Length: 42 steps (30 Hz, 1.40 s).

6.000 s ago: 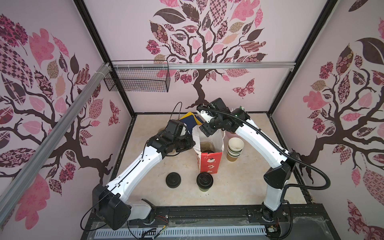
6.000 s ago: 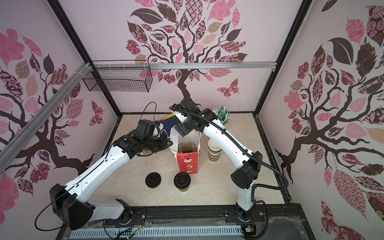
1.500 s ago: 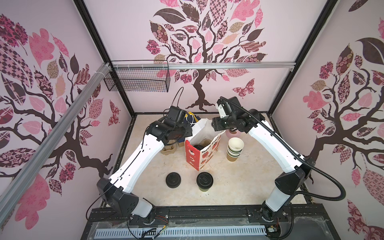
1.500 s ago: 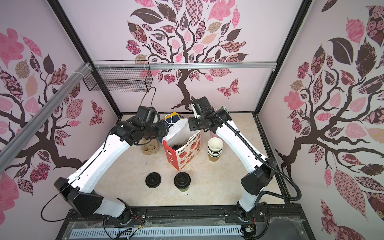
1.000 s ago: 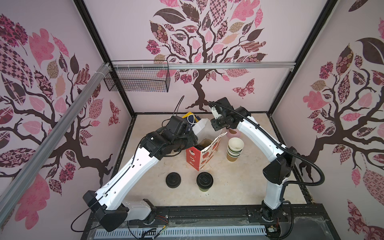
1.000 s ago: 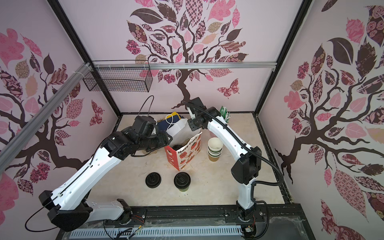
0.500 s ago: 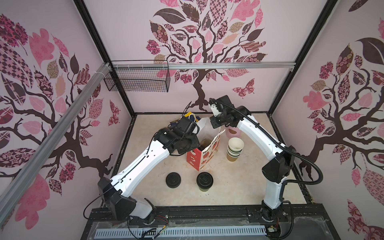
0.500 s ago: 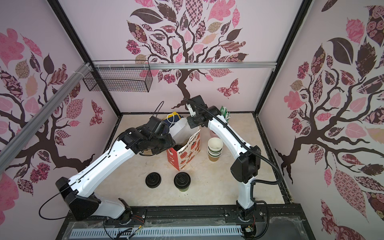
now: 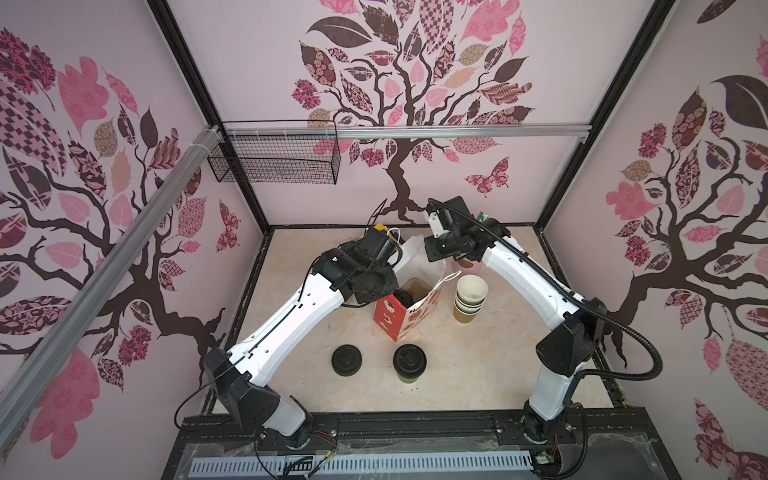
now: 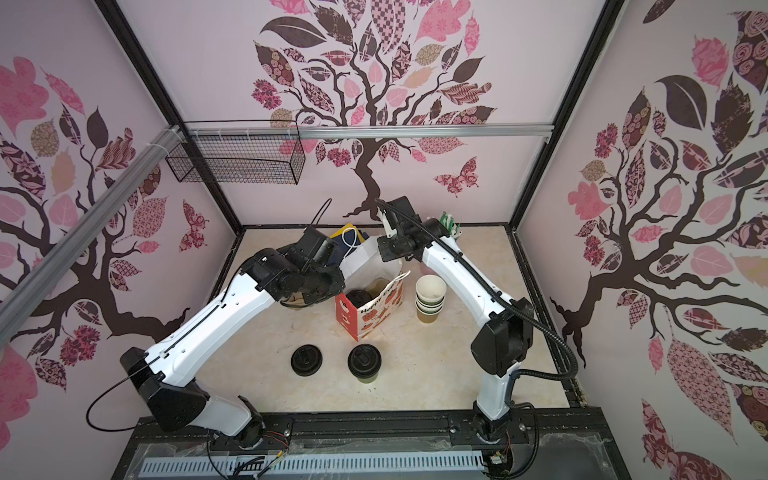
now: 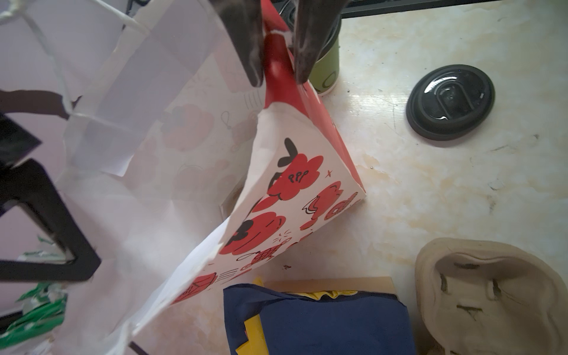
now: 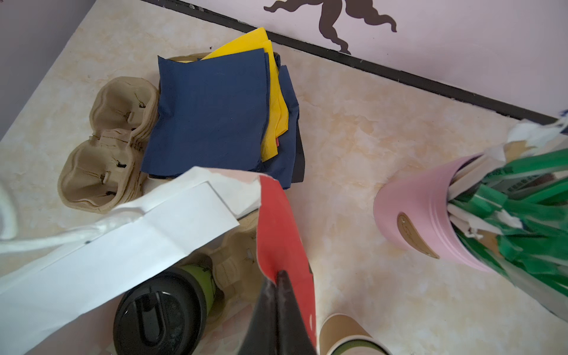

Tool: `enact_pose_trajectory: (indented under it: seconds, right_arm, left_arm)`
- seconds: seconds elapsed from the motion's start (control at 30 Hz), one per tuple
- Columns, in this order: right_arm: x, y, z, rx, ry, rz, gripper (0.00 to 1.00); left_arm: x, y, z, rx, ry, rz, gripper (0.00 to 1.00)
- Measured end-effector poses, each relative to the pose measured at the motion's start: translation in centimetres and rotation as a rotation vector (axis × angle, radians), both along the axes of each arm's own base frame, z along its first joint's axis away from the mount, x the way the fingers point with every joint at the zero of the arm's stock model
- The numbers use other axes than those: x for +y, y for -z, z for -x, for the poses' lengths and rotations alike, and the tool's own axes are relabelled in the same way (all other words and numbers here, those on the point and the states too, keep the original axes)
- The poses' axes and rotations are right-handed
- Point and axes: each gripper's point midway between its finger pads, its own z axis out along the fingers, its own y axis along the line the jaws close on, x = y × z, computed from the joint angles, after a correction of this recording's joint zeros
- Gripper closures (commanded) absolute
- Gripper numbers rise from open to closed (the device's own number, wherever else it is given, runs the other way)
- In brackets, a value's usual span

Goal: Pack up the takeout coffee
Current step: 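Press the bag's top edges together with both grippers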

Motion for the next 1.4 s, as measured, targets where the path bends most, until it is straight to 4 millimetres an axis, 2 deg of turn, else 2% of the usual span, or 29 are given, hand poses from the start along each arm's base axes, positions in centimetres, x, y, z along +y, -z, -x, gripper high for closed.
enact_pose_trajectory:
  seconds: [0.17, 0.3, 0.37, 0.43, 0.5, 0.6, 0.73, 0.83, 0.9, 0.97, 1.03, 1.1, 1.17, 1.4]
  right_arm:
    - [-0.2, -0.2, 1.0, 0.020, 0.046, -0.044, 0.98]
    - [0.3, -0.6, 1.6, 0.030, 0.074, -0.084, 0.94]
    - [0.8, -0.7, 2.0, 0.038, 0.078, -0.101, 0.83]
    - [1.3, -0.7, 2.4, 0.050, 0.075, -0.117, 0.61]
    - [1.5, -0.7, 2.6, 0.060, 0.071, -0.123, 0.47]
    - [1.2, -0.6, 2.9, 0.067, 0.051, -0.101, 0.37]
    - [-0.6, -1.0, 2.6, 0.056, 0.027, -0.035, 0.26]
    - [-1.6, -1.7, 2.3, 0.025, 0.004, 0.019, 0.26]
    - [-2.1, -2.3, 2.1, 0.009, -0.005, 0.048, 0.27]
    - [-2.0, -2.9, 1.8, -0.004, -0.018, 0.066, 0.31]
    - [-1.8, -3.1, 1.3, -0.013, -0.026, 0.073, 0.35]
    - [-1.5, -2.8, 1.2, -0.008, -0.035, 0.080, 0.40]
    - [-1.4, -2.1, 1.1, 0.008, -0.040, 0.091, 0.45]
    - [-1.1, 0.3, 0.4, 0.053, -0.040, 0.123, 0.59]
  left_arm:
    - [0.5, 0.3, -0.1, 0.002, 0.003, -0.028, 1.00]
    - [1.2, 0.4, -0.3, 0.006, -0.005, -0.044, 1.00]
    - [1.6, 0.4, -0.5, 0.007, -0.004, -0.052, 1.00]
    - [2.1, 0.4, -0.7, 0.008, -0.005, -0.062, 1.00]
    - [2.7, 0.4, -1.0, 0.005, -0.003, -0.074, 1.00]
    - [3.5, 0.4, -1.8, 0.005, 0.014, -0.099, 1.00]
    - [3.8, 0.0, -3.0, -0.012, 0.073, -0.145, 1.00]
    - [3.5, 0.0, -3.7, -0.021, 0.131, -0.177, 1.00]
    - [3.4, 0.0, -3.9, -0.024, 0.155, -0.192, 0.95]
    - [3.4, -0.1, -4.0, -0.030, 0.172, -0.207, 0.80]
    - [3.6, -0.4, -4.2, -0.045, 0.172, -0.219, 0.71]
    - [3.8, -1.0, -4.5, -0.065, 0.168, -0.225, 0.58]
    - [3.9, -1.9, -4.8, -0.087, 0.150, -0.221, 0.51]
    - [4.0, -3.7, -4.1, -0.102, 0.071, -0.141, 0.46]
